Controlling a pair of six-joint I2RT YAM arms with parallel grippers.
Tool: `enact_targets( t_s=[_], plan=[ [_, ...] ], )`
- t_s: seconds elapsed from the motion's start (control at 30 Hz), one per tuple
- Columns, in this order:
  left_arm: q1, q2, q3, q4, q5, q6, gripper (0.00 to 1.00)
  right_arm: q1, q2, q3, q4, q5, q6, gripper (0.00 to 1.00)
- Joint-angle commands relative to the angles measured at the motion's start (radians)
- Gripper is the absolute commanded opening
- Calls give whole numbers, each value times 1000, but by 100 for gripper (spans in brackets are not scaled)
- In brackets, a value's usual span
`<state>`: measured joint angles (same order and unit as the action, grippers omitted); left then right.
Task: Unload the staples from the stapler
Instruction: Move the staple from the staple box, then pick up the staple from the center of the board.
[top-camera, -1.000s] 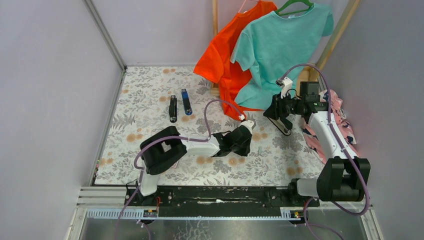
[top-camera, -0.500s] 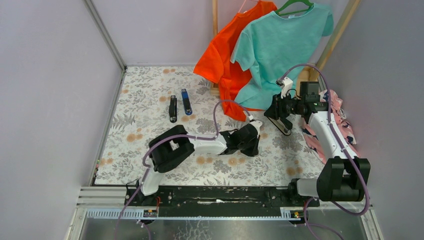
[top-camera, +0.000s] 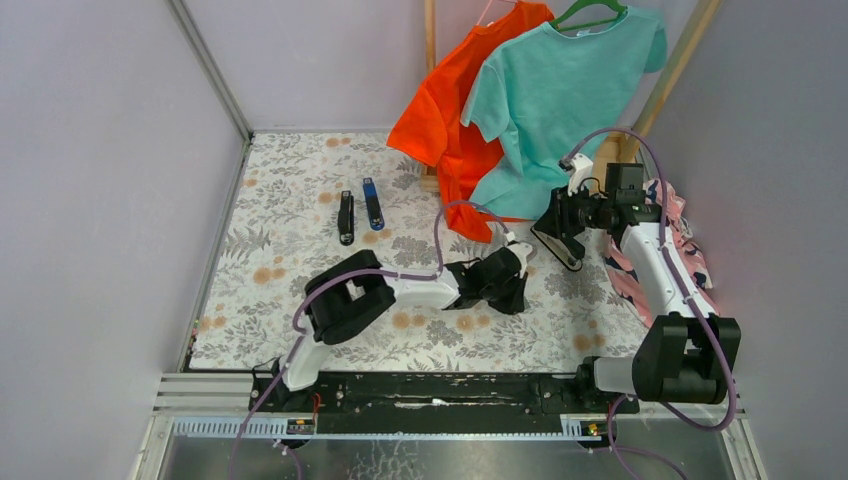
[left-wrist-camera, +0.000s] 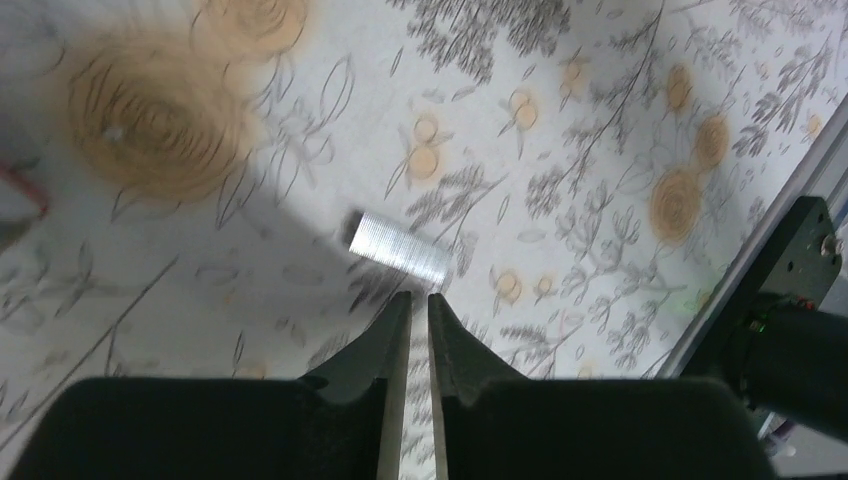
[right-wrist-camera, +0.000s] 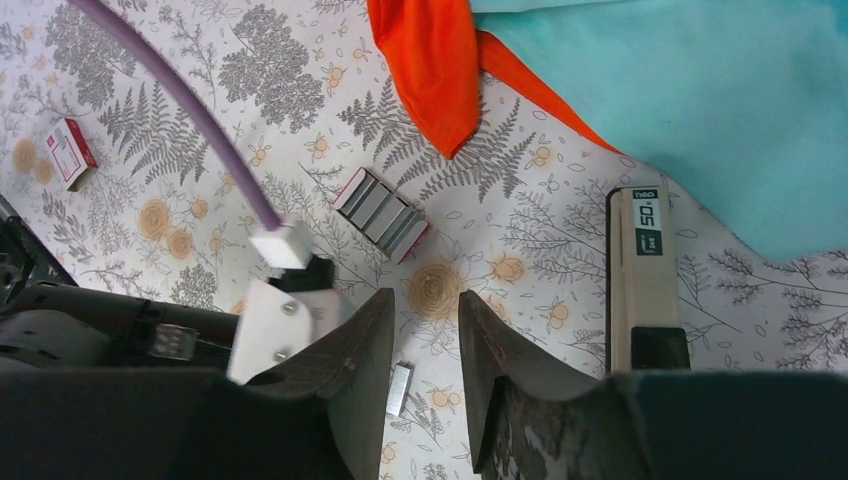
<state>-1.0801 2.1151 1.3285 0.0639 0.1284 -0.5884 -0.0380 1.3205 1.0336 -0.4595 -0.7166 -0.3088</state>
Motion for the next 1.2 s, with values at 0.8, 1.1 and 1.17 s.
enact_targets(
  t_s=[0.8,1.1,1.17],
  plan=[
    [153,-1065,-946,630,-293,297,100,185,-104,-141,-139,106,-227,51],
    [158,-1172,-1030,646,-351,282,100,243,-66,-135,-143,135,-231,53],
    [158,-1177,-1031,646,-360,286,100,244,-58,-128,-146,139,-233,53]
  ],
)
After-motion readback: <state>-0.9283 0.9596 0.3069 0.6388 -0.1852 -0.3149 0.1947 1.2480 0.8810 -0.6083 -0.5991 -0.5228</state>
